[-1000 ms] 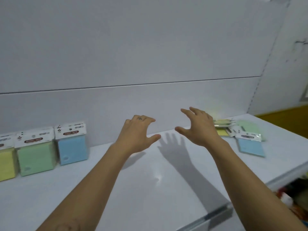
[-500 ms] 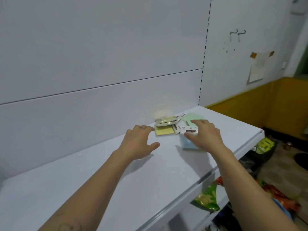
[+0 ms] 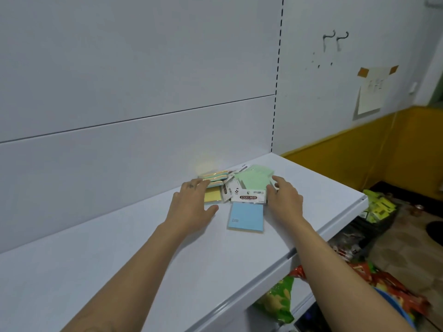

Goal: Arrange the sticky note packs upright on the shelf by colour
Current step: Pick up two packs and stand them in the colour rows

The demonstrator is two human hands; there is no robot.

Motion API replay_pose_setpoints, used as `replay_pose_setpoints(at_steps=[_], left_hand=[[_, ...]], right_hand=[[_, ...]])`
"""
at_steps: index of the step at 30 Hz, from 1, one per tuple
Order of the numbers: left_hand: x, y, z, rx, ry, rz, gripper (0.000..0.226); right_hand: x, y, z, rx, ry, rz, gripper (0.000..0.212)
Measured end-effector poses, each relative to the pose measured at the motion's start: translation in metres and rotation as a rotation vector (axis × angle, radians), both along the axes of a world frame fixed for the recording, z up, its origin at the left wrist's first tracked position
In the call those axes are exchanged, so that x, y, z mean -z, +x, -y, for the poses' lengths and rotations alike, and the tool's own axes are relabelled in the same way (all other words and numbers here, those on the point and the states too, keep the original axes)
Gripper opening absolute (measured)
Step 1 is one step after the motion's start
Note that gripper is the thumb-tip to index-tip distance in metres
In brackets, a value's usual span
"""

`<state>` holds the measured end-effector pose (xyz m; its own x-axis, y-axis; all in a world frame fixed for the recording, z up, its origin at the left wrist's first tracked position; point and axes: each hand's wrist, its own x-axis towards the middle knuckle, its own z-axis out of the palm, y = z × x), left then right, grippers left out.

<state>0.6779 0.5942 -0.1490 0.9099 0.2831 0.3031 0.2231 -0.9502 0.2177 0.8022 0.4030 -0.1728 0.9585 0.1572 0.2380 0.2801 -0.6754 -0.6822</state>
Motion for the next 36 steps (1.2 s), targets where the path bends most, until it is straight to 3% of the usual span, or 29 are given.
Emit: replay_pose_setpoints(at_steps=[10, 25, 33, 36], left_hand=[[0.003, 0.034, -0.002, -0.119, 0.053, -0.003, 0.052], [0.037, 0.037, -0.006, -0.134, 0.010, 0.064, 0.030], [0.021, 0.017, 0.010, -0.120, 0.171, 0.069, 0.022], [0.018, 0.008, 0.015, -0.109, 0.114, 0.072, 0.022]], right_hand=[[0.010, 0.010, 0.001, -0.015, -0.015, 0.011, 0.054], [0.007, 0.011, 0.005, -0.060, 0.166, -0.024, 0.062], [0.004, 0.009, 0.010, -0.189, 0.275, -0.101, 0.072], [0.003, 0.007, 0.014, -0.226, 0.317, -0.115, 0.057]])
